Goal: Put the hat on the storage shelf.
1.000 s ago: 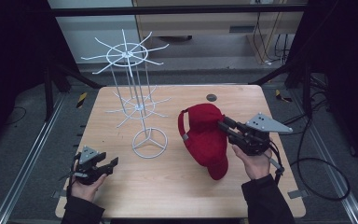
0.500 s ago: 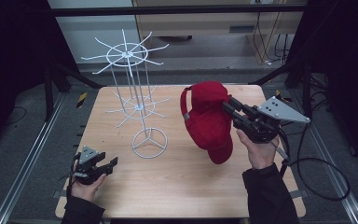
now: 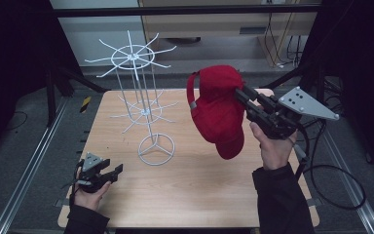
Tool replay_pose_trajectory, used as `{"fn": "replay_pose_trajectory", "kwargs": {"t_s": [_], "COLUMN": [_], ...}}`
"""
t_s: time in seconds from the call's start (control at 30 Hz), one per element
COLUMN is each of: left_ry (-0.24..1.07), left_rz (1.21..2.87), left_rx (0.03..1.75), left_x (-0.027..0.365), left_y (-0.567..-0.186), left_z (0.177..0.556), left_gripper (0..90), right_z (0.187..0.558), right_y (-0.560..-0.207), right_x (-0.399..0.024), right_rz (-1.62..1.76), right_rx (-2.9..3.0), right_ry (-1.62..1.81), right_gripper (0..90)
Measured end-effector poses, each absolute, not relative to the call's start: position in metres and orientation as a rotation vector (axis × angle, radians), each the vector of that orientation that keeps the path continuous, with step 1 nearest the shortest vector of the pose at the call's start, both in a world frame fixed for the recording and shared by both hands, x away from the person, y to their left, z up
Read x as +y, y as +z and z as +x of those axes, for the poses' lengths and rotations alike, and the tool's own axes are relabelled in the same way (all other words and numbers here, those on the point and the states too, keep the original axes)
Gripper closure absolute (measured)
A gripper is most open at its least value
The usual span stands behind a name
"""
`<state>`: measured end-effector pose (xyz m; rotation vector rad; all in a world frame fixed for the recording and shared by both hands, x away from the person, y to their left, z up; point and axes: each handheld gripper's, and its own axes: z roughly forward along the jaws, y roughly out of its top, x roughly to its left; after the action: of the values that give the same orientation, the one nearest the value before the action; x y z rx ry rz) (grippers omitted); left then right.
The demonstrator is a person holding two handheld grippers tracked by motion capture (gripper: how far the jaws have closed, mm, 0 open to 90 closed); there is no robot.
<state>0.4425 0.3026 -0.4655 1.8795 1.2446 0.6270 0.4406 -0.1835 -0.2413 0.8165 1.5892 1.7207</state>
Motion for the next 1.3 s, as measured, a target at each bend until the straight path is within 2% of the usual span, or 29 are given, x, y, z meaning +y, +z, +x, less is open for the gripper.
{"fn": "replay_pose_trajectory", "kwargs": {"t_s": [0.8, 1.07, 1.3], "left_ry": [0.630, 0.633, 0.636], "left_rz": [1.887, 1.881, 1.876], "left_rx": [1.240, 1.238, 1.236], "left_x": [0.302, 0.302, 0.303], "left_y": [-0.466, -0.466, -0.465], "left_z": [0.443, 0.442, 0.442], "left_gripper": [41.6, 41.7, 41.7], "right_z": [0.433, 0.444, 0.457], "right_y": [-0.171, -0.171, -0.195], "right_x": [-0.157, -0.135, -0.125], "right_rz": [0.683, 0.675, 0.724], "right_rx": [1.442, 1.482, 1.548], "right_ry": [1.890, 1.920, 1.890], "right_gripper": [72.6, 72.5, 72.4]}}
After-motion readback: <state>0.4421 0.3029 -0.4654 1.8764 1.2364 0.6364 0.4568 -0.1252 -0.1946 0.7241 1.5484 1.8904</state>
